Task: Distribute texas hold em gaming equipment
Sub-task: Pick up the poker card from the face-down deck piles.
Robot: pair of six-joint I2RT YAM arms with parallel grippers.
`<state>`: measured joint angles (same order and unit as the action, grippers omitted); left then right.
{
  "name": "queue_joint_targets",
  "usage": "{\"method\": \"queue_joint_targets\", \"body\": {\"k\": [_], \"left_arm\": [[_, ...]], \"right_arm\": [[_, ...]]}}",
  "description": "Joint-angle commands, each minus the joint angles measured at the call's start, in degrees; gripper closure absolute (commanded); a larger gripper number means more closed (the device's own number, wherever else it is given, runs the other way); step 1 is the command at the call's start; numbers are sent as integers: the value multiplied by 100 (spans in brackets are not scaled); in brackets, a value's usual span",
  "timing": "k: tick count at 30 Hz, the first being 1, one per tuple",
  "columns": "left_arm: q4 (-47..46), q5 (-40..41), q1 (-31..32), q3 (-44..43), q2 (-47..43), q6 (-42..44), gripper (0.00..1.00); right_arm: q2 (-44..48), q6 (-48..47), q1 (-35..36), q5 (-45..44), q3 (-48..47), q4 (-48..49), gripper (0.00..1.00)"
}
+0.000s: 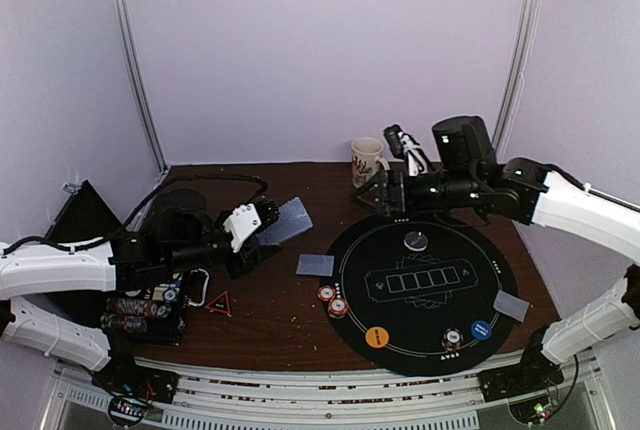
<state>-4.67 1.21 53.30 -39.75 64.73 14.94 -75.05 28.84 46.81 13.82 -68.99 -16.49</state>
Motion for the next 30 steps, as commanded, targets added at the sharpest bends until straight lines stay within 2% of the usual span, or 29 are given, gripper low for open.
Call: {"method": "queue_joint_targets", "body": {"k": [1,5,8,12,15,17,18,22,27,30], "left_arm": [[-388,-11,-12,35,35,131,52],[-377,15,-12,28,32,144,52],[-383,19,-11,37,14,147,52],[-395,27,-8,40,11,147,52],[-399,35,-7,37,22,145,52],[-401,36,-8,37,22,145,52],[-402,37,-9,37,29,149,52],[-402,37,-12,37,40,149,52],[-417,59,-8,46,49,158,53],[-412,68,-7,46,57,153,53]], "right_arm": [[-1136,-587,418,530,-1097,492,0],[-1755,-841,752,456,-1751,413,0],[-2077,-1059,811,-2,-2099,-60,2],[-2270,-1270,824,-189,-2252,-372,10],[-2360,-1428,865,-83,-2332,-535,19],[-2423,-1496,878,-71,-2361,-615,28],[-2453,-1522,882,-56,-2392,-684,36],[-2458,-1597,880,-21,-2444,-819,45],[-2398,-1650,875,-177,-2531,-996,66],[-2374,-1670,880,-158,-2577,-1067,69]]}}
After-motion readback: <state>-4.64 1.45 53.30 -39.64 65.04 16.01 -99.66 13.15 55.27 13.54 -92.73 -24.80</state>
